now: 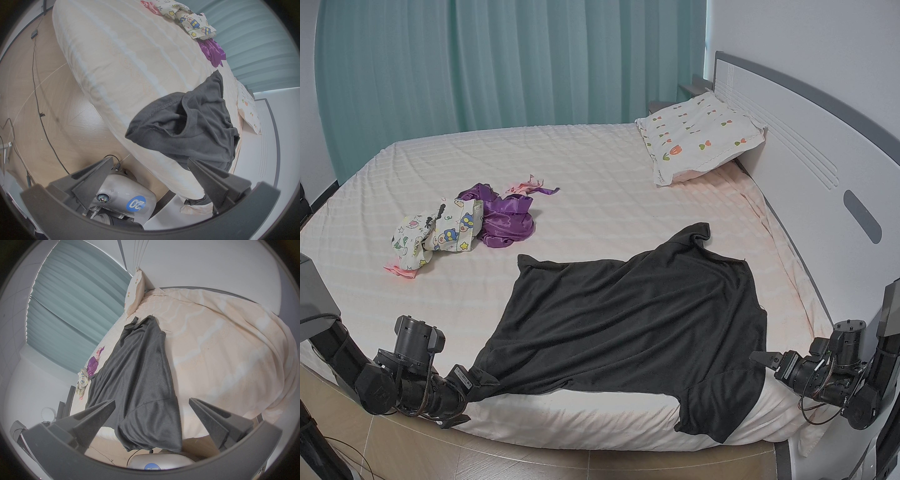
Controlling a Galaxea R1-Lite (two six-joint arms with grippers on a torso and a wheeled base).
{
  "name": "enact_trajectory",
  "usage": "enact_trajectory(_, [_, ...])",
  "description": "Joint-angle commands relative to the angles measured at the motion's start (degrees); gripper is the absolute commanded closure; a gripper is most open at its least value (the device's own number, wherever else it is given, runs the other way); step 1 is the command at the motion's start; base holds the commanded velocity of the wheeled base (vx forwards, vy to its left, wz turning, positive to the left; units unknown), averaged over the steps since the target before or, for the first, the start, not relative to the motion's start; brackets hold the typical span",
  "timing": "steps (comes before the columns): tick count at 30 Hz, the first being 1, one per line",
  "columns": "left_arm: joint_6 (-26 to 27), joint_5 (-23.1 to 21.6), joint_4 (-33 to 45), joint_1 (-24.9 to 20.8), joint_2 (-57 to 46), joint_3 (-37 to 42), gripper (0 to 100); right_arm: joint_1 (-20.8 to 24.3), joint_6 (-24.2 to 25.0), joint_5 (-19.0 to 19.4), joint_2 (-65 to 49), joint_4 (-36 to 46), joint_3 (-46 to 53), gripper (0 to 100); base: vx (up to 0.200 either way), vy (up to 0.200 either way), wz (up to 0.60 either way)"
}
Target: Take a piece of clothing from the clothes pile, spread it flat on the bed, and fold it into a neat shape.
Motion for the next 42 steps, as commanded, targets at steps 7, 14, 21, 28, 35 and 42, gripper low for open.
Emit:
enact_trajectory(7, [2.04, 0.16, -0.1, 0.13, -0.78, 1.46, 0, -2.8, -0.21, 1.96, -1.04, 0.2, 0.99, 0, 0.0, 0.143, 0.0])
enact_trajectory(14, [2.13, 0.42, -0.71, -5.14, -0.08, 1.81, 0, -6.93, -3.2, 4.51, -0.78, 0.2, 0.99, 0, 0.0, 0.0, 0.0])
enact_trajectory(21, [0.55, 1.13, -0.71, -8.92, 2.21, -2.59, 0, -10.27, -4.34, 9.26, -0.78, 0.82, 0.99, 0, 0.0, 0.0, 0.0])
enact_trajectory(28, [0.64, 5.17, -1.24, -9.97, 7.31, -5.49, 0, -10.18, -4.34, 9.35, -1.13, 1.17, 0.99, 0, 0.0, 0.0, 0.0])
enact_trajectory(35, [0.46, 6.4, -7.22, -11.56, 10.65, -5.4, 0, -10.09, -4.34, 9.35, -0.6, 1.69, 0.99, 0, 0.0, 0.0, 0.0])
enact_trajectory(42, [0.37, 9.56, -8.8, -13.23, 12.76, -5.31, 100, -10.53, -6.63, 9.26, 2.56, 1.69, 0.99, 0, 0.0, 0.0, 0.0])
